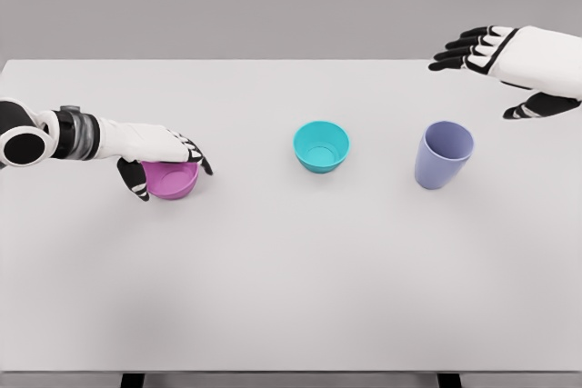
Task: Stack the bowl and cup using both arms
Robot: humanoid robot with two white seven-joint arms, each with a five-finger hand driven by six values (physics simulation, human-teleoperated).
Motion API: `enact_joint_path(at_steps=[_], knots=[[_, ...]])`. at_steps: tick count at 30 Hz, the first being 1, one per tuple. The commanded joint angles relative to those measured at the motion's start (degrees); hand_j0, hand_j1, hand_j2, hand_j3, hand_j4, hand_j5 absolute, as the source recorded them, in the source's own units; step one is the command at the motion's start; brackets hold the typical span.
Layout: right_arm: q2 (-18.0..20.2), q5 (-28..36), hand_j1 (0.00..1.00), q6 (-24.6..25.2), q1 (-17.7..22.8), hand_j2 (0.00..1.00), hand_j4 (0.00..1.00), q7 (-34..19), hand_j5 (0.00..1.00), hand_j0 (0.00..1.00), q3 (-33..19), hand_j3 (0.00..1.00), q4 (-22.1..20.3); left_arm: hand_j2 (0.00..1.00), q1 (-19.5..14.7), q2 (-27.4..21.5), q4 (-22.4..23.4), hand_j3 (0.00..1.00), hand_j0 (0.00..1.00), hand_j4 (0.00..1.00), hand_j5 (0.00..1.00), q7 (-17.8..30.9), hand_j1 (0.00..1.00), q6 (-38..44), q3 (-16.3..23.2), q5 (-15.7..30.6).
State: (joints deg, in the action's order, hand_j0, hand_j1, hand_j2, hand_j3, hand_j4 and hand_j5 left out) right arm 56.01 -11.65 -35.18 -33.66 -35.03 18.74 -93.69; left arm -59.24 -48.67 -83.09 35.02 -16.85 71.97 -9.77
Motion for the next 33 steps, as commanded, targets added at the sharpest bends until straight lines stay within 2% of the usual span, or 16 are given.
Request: enact_joint_path(at_steps=[1, 6, 12, 22, 33], knots=[[0.1, 0.3, 1.00, 0.2, 0.0, 1.00, 1.00, 0.0, 1.00, 1.00, -0.7, 1.00, 0.0, 0.75, -0.1, 0.1, -0.1, 0.75, 0.75, 0.75, 0.75, 0.0, 0.75, 0.1, -0.3, 0.2], [0.3, 0.3, 1.00, 0.2, 0.0, 1.00, 1.00, 0.0, 1.00, 1.00, -0.7, 1.00, 0.0, 0.70, -0.6, 0.0, -0.3, 0.70, 0.70, 0.70, 0.70, 0.0, 0.70, 0.2, -0.4, 0.8], [0.0, 0.3, 1.00, 0.2, 0.0, 1.00, 1.00, 0.0, 1.00, 1.00, -0.7, 1.00, -0.1, 0.70, -0.8, 0.0, -1.6, 0.70, 0.70, 0.70, 0.70, 0.0, 0.70, 0.6, -2.2, 1.1], [0.0, 0.3, 1.00, 0.2, 0.0, 1.00, 1.00, 0.0, 1.00, 1.00, -0.6, 1.00, 0.0, 0.70, -2.3, 0.2, -3.2, 0.70, 0.70, 0.70, 0.70, 0.0, 0.70, 0.7, -2.7, 1.1], [0.1, 0.3, 1.00, 0.2, 1.1, 1.00, 1.00, 0.0, 1.00, 1.00, -0.8, 1.00, 0.0, 0.70, -3.5, 3.1, -4.3, 0.70, 0.70, 0.70, 0.70, 0.0, 0.70, 0.3, -2.8, 0.4]])
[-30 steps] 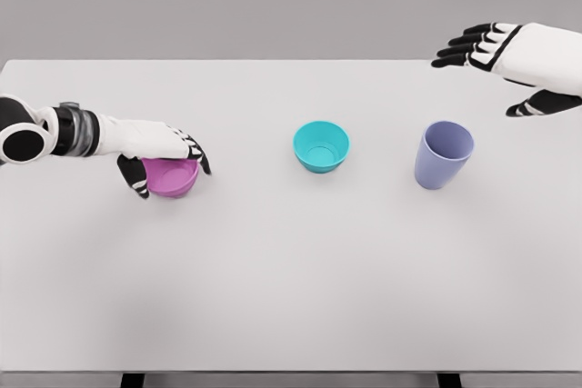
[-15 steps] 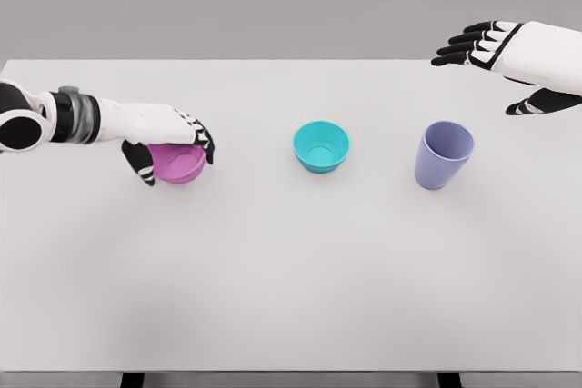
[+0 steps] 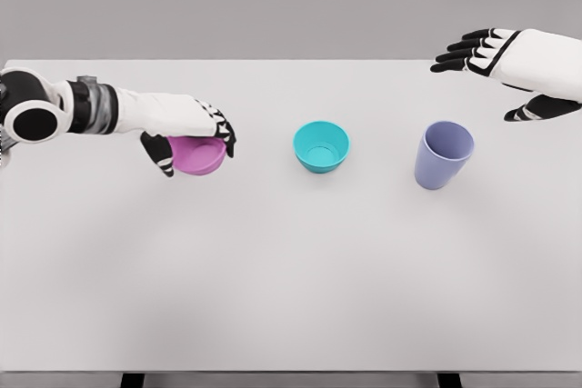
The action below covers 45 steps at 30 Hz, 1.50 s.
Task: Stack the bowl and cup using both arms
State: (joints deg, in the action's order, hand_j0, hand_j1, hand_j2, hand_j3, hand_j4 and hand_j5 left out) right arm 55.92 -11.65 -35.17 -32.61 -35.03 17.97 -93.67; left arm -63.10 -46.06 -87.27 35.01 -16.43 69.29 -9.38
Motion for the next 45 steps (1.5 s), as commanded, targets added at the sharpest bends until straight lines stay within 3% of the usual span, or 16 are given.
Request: enact_joint_path(at_steps=[1, 36, 45], knots=[[0.2, 0.3, 1.00, 0.2, 0.0, 1.00, 1.00, 0.0, 1.00, 1.00, -0.1, 1.00, 0.2, 0.70, -0.2, 0.9, 0.0, 0.70, 0.70, 0.70, 0.70, 0.0, 0.70, -0.1, 0.0, 0.0], [0.4, 0.4, 1.00, 0.2, -0.3, 1.00, 1.00, 0.0, 1.00, 1.00, -1.0, 1.00, 0.2, 0.70, -4.3, 11.4, 0.7, 0.70, 0.70, 0.70, 0.70, 0.0, 0.70, 0.3, -0.6, -0.6], [0.4, 0.3, 1.00, 0.2, -0.1, 1.00, 1.00, 0.0, 1.00, 1.00, -1.1, 1.00, 0.2, 0.70, -4.9, 15.3, 3.8, 0.70, 0.70, 0.70, 0.70, 0.0, 0.70, 0.3, -0.6, -0.6]])
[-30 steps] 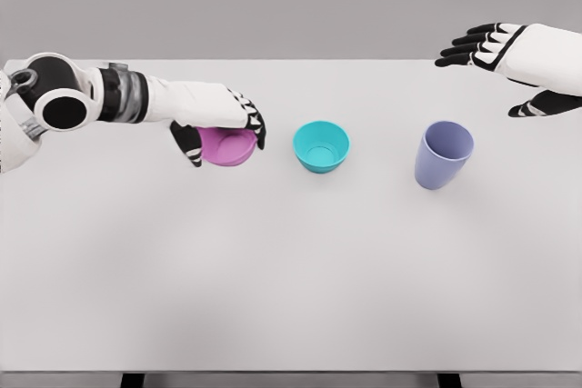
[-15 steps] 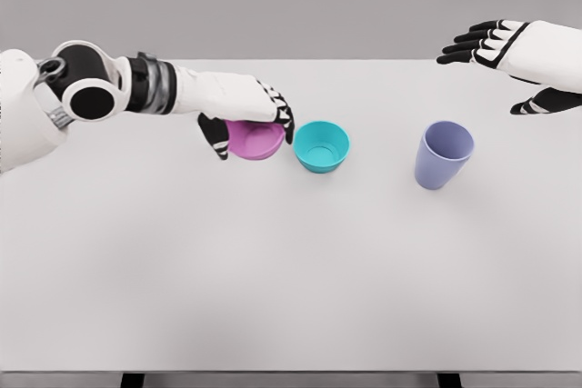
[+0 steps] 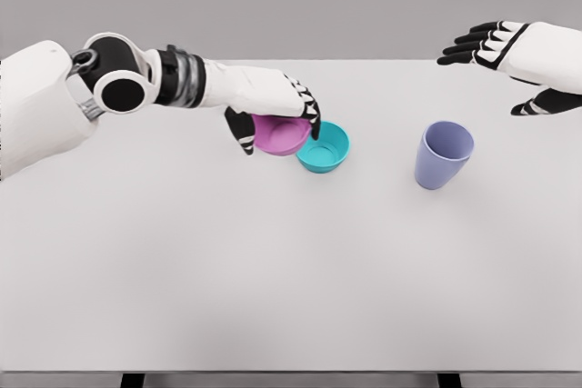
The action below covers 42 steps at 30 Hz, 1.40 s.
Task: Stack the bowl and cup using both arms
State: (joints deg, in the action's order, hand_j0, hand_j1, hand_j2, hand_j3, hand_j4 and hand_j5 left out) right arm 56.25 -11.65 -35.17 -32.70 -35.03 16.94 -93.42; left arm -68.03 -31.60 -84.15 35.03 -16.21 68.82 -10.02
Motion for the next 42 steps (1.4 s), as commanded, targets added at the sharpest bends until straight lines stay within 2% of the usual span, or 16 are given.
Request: enact_joint_path(at_steps=[1, 5, 13, 19, 23, 38, 42], knots=[[0.1, 0.3, 1.00, 0.2, 0.0, 1.00, 1.00, 0.0, 1.00, 1.00, -0.2, 1.00, 0.0, 0.70, 0.0, 1.0, 0.9, 0.70, 0.70, 0.70, 0.70, 0.0, 0.70, 0.0, -0.1, 0.1], [0.1, 0.3, 1.00, 0.2, 0.0, 1.00, 1.00, 0.0, 1.00, 1.00, -0.2, 1.00, 0.0, 0.70, 0.0, 1.9, 1.4, 0.70, 0.70, 0.70, 0.70, 0.0, 0.70, 0.1, 0.0, 0.1], [0.2, 0.3, 1.00, 0.2, 0.1, 1.00, 1.00, 0.0, 1.00, 1.00, -0.2, 1.00, 0.0, 0.70, -0.2, 5.9, 5.1, 0.70, 0.70, 0.70, 0.70, 0.0, 0.70, 0.0, 0.0, 0.0], [0.2, 0.3, 1.00, 0.2, 0.1, 1.00, 1.00, 0.0, 1.00, 1.00, -0.2, 1.00, 0.1, 0.70, -0.1, 6.4, 5.1, 0.70, 0.70, 0.70, 0.70, 0.0, 0.70, 0.0, -0.8, 0.0], [0.2, 0.3, 1.00, 0.2, 0.1, 1.00, 1.00, 0.0, 1.00, 1.00, -0.2, 1.00, 0.0, 0.70, 0.2, 9.5, 8.3, 0.70, 0.70, 0.70, 0.70, 0.0, 0.70, -0.4, -1.1, -1.7], [0.2, 0.3, 1.00, 0.2, 0.1, 1.00, 1.00, 0.0, 1.00, 1.00, -0.2, 1.00, 0.0, 0.70, 1.1, 12.5, 11.8, 0.70, 0.70, 0.70, 0.70, 0.0, 0.70, -0.6, -0.8, -3.2], [0.3, 0.3, 1.00, 0.2, 0.1, 1.00, 1.00, 0.0, 1.00, 1.00, -0.2, 1.00, 0.0, 0.70, 1.8, 13.8, 13.9, 0.70, 0.70, 0.70, 0.70, 0.0, 0.70, -0.7, -0.9, -4.0]])
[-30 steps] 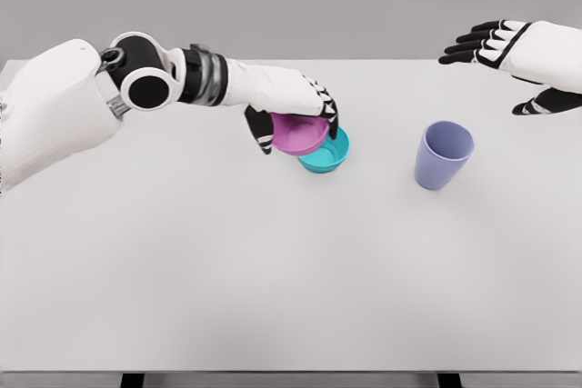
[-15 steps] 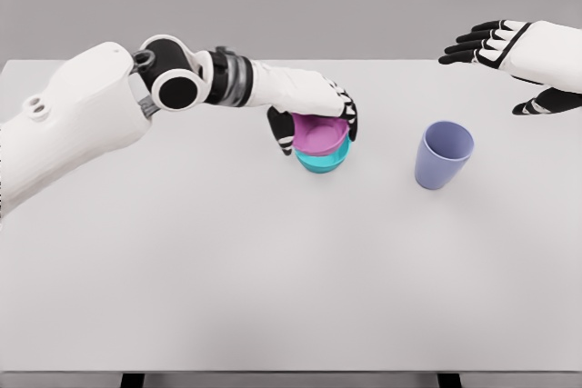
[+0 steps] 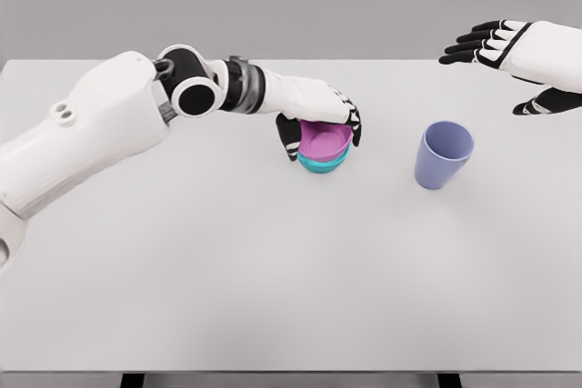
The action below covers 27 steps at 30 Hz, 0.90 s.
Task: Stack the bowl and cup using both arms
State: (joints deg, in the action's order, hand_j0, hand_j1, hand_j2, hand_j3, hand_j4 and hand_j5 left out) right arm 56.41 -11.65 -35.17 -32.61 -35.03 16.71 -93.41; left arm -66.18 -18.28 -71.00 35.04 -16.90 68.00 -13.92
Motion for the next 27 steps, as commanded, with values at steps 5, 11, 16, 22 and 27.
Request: enact_joint_path(at_steps=[5, 11, 16, 22, 27], knots=[[0.1, 0.3, 1.00, 0.2, 0.0, 1.00, 1.00, 0.0, 1.00, 1.00, 0.0, 1.00, 0.0, 0.70, 0.0, 0.4, 0.9, 0.70, 0.70, 0.70, 0.70, 0.0, 0.70, 0.0, -0.1, -0.1], [0.1, 0.3, 1.00, 0.2, 0.0, 1.00, 1.00, 0.0, 1.00, 1.00, 0.0, 1.00, 0.0, 0.70, 0.0, 1.0, 2.2, 0.70, 0.70, 0.70, 0.70, 0.0, 0.70, 0.0, -0.1, -0.1], [0.1, 0.3, 1.00, 0.2, 0.0, 1.00, 1.00, 0.0, 1.00, 1.00, -0.1, 1.00, 0.0, 0.70, 0.2, 1.6, 3.1, 0.70, 0.70, 0.70, 0.70, 0.0, 0.70, 0.0, -0.1, -0.1], [0.1, 0.3, 1.00, 0.2, 0.0, 1.00, 1.00, 0.0, 1.00, 1.00, -0.1, 1.00, 0.0, 0.70, 0.2, 2.0, 4.3, 0.70, 0.70, 0.70, 0.70, 0.0, 0.70, 0.0, -0.1, -0.1], [0.1, 0.3, 1.00, 0.2, 0.0, 1.00, 1.00, 0.0, 1.00, 1.00, -0.1, 1.00, 0.1, 0.70, 0.2, 2.2, 4.6, 0.70, 0.70, 0.70, 0.70, 0.0, 0.70, 0.0, -0.1, -0.1]])
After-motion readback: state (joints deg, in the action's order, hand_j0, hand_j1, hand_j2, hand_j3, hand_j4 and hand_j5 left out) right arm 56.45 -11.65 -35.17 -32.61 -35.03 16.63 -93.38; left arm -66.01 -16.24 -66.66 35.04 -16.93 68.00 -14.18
